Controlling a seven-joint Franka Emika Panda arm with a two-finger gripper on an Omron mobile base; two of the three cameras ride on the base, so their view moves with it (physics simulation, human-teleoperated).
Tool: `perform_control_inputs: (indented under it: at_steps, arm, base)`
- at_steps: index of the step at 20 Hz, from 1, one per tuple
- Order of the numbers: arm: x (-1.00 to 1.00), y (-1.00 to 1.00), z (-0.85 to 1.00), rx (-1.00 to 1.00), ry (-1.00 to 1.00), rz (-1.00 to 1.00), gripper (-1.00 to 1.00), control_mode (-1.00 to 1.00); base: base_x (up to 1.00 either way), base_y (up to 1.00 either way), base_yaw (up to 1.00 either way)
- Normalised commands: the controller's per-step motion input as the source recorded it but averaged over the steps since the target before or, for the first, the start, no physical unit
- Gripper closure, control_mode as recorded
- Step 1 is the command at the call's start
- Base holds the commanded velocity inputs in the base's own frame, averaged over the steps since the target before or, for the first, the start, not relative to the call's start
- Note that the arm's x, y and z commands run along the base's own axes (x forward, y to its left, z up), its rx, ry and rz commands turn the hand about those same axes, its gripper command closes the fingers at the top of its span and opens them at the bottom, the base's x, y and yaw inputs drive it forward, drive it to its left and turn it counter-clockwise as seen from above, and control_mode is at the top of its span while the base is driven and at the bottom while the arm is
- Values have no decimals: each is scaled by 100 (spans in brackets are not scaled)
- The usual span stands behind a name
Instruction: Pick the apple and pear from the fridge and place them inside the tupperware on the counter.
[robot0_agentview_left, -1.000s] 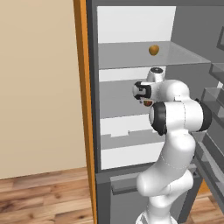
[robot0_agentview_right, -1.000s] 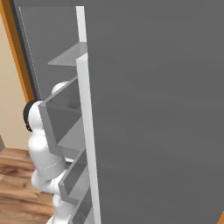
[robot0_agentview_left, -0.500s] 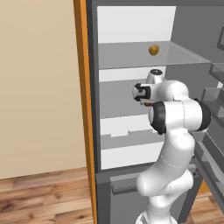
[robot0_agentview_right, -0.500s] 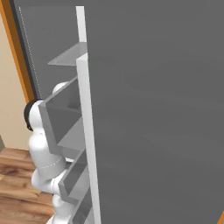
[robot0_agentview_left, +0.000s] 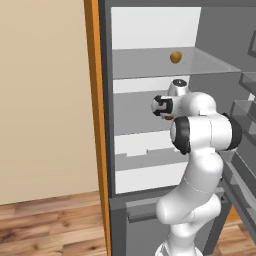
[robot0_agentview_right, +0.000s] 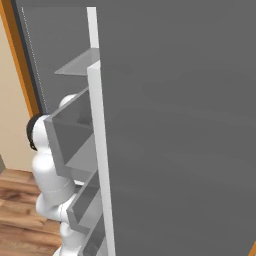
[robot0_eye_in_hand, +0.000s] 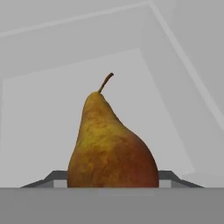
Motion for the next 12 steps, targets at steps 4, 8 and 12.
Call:
perform_control_inputs:
  at_steps: [4, 8, 12]
  arm:
    - [-53, 2, 12, 0, -21, -2, 100, -100]
    - [-61, 15, 29, 0, -17, -18, 100, -100]
    - [-64, 15, 56, 0, -5, -5, 100, -100]
  base:
    - [0, 0, 0]
    - [0, 0, 0]
    - [0, 0, 0]
